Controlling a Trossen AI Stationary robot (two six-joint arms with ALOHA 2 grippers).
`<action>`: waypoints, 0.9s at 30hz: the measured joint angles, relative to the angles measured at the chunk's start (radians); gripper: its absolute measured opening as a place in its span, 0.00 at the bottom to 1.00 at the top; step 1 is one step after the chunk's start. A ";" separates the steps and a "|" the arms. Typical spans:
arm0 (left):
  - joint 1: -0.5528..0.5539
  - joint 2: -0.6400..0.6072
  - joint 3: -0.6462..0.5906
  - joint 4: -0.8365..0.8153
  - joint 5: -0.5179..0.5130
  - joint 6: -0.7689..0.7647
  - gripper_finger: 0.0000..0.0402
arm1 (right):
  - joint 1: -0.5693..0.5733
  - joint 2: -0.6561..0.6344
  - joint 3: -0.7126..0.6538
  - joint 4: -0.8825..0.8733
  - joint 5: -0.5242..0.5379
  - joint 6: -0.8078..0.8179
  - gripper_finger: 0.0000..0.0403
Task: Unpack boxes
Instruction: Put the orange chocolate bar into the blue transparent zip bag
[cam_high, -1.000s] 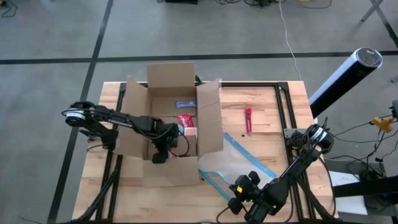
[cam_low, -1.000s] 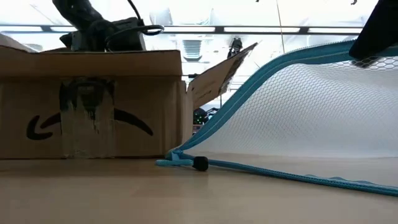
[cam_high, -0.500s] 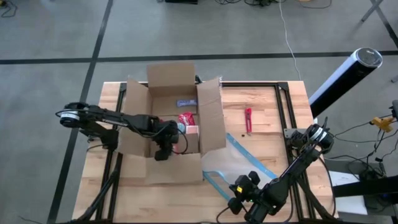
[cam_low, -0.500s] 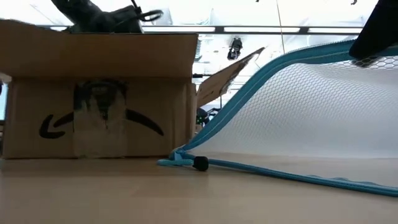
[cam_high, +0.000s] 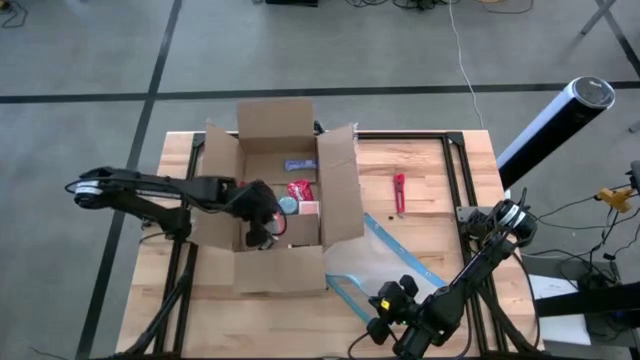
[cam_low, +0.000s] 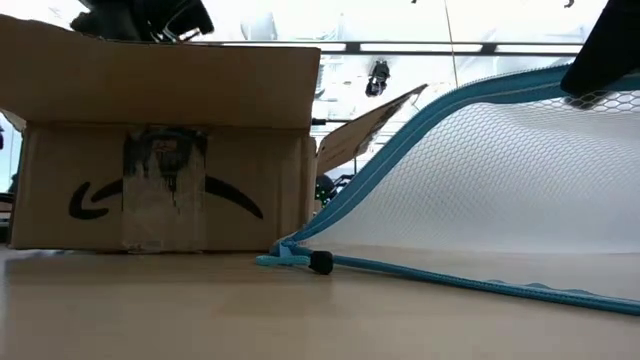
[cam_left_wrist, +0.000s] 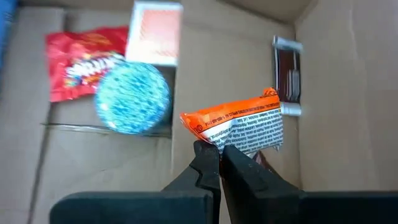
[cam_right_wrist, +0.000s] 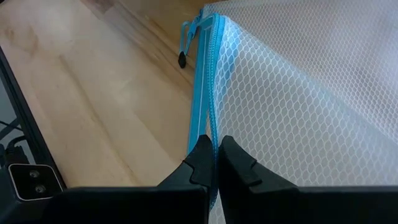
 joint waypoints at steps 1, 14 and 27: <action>0.001 -0.014 0.009 0.001 -0.008 -0.011 0.00 | 0.000 0.000 0.000 0.000 0.000 0.000 0.00; -0.042 -0.015 0.288 -0.044 0.084 -0.198 0.00 | 0.000 0.000 0.000 0.000 0.000 0.000 0.00; -0.288 0.196 0.407 0.049 0.134 -0.068 0.00 | 0.000 0.000 0.000 0.000 0.000 0.000 0.00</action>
